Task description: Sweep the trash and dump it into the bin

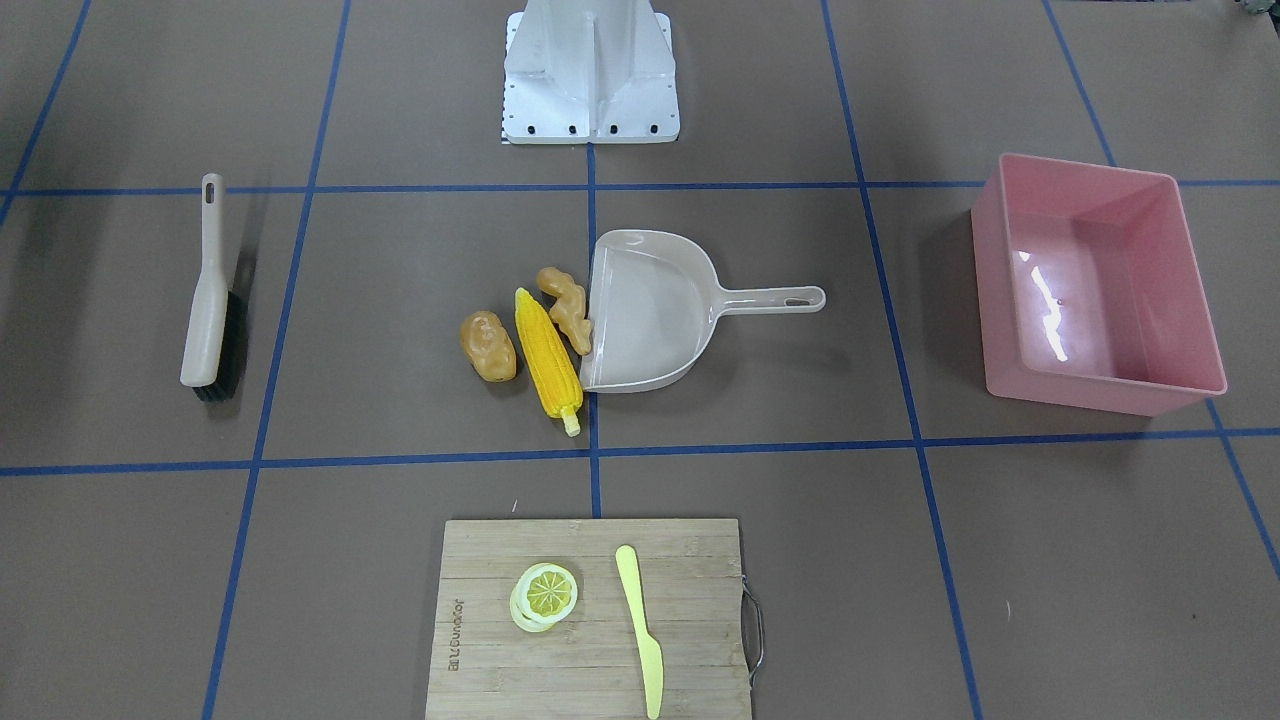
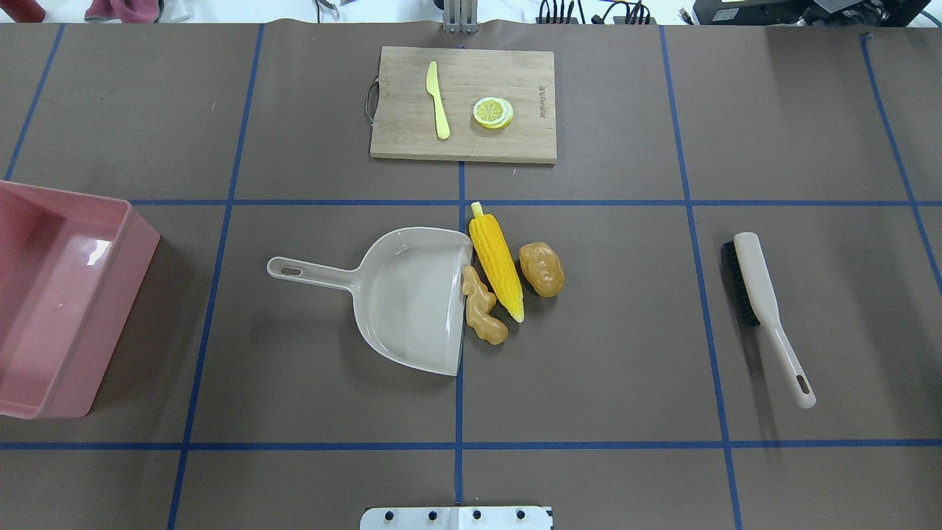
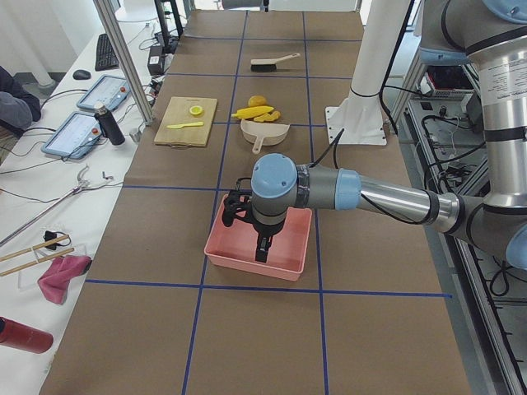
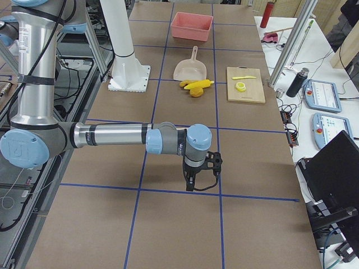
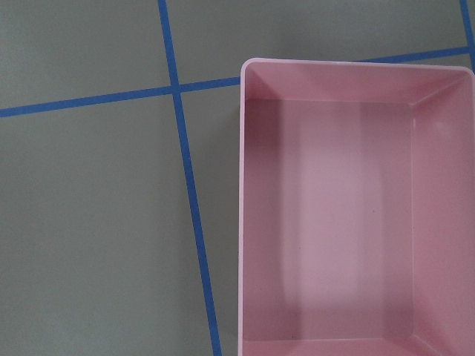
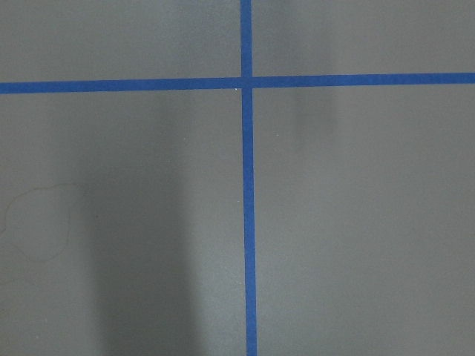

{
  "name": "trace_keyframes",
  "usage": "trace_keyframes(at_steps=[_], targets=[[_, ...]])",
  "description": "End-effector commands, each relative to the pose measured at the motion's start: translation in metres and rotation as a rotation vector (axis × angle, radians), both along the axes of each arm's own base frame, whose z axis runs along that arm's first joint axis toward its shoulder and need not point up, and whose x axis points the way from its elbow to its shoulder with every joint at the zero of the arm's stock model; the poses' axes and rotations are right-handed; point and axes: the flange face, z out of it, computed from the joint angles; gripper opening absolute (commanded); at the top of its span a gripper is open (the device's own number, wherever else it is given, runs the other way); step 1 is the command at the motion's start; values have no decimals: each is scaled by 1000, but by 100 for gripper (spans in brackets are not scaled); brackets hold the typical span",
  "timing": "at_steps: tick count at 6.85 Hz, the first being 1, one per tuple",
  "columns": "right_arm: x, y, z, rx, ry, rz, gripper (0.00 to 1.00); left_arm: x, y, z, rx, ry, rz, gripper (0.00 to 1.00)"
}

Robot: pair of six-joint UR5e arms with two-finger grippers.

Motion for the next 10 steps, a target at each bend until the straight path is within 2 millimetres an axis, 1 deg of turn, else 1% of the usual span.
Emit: trace_keyframes(at_steps=[1,3,5,7,9,10], targets=[[0,-1,3,0,0,-3,100,-1,1,2,-7,-1,-3,99],[0,-1,4,-2,-2,-3,100,0,-1,4,-11,-1,0,99],[-1,0,4,-7,-14,-2,100,1,-3,12,-27,-4,3,99],[0,2,10,-20,-1,-2,100,-1,-2,21,-46,-34,4,99],[0,2,12,-17,-1,-11,100,0,-5,26,-54,-33,5,99],[1,4,18,-27,3,-12,100,0,-5,27,-58,-33,5,99]])
